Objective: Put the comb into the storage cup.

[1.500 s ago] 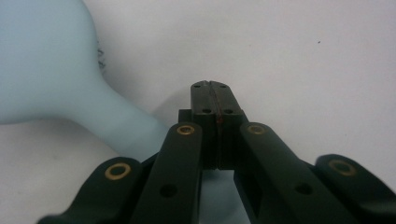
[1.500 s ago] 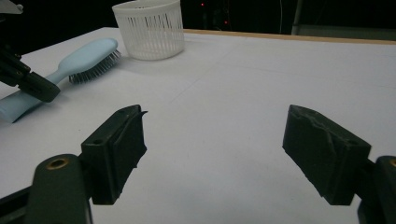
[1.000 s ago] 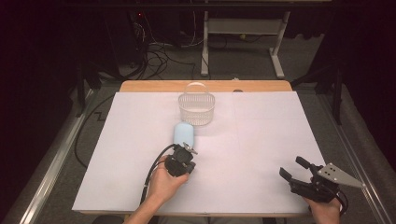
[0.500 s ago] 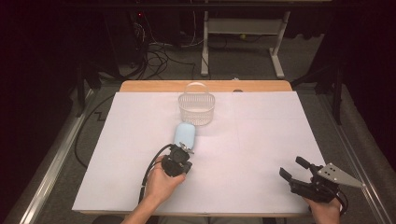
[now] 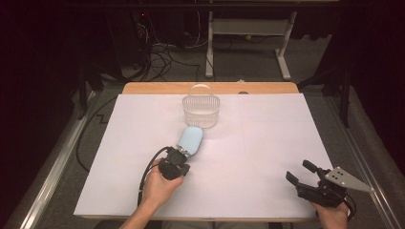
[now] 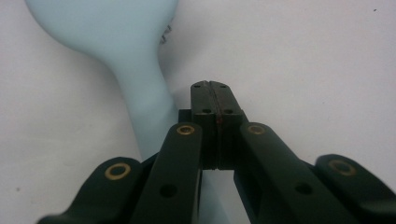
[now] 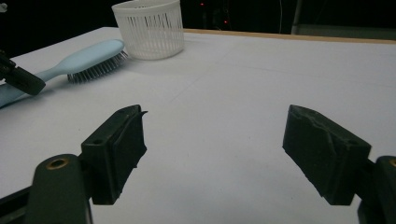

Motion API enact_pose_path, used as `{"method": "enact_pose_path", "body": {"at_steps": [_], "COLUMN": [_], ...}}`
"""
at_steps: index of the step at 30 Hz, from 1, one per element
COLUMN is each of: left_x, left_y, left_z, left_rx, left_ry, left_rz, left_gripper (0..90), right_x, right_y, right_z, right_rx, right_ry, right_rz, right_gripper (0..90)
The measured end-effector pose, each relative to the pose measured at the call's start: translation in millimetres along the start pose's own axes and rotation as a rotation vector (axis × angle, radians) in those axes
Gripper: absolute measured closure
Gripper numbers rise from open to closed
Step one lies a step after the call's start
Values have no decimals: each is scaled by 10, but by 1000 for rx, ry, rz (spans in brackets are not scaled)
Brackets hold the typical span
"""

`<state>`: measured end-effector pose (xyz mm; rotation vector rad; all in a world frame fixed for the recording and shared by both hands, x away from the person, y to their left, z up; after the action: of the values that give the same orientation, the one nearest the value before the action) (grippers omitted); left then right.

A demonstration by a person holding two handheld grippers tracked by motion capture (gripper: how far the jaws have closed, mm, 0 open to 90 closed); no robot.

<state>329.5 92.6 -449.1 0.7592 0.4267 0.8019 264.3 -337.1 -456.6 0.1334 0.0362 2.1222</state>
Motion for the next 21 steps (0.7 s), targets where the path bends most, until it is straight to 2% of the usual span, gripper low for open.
{"method": "enact_pose_path", "body": {"at_steps": [13, 14, 19, 21], "left_x": [88, 110, 151, 161], "left_y": [31, 35, 39, 34], "left_z": [-8, -8, -7, -1], "left_rx": [3, 5, 4, 6], "left_ry": [15, 13, 21, 14], "left_rz": [32, 47, 58, 77], "left_gripper": [898, 897, 898, 898], "right_x": [-5, -5, -6, -9], "right_y": [4, 4, 4, 4], "right_z": [0, 0, 0, -1], "right_rx": [-1, -1, -2, -1], "right_ry": [-1, -1, -3, -4], "right_rz": [1, 1, 0, -3], "right_gripper": [215, 215, 215, 215]}}
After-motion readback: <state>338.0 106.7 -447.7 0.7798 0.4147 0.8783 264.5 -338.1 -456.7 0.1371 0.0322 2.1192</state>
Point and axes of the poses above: each handheld gripper's, and its own axes: y roughly backward along the jaws, z roughly out of its top, x roughly to its left, the point moved 1 cm from there along -y, roughly forward along the jaws, and after that the axes turned 14 degrees about -x, right-handed, at the moved point
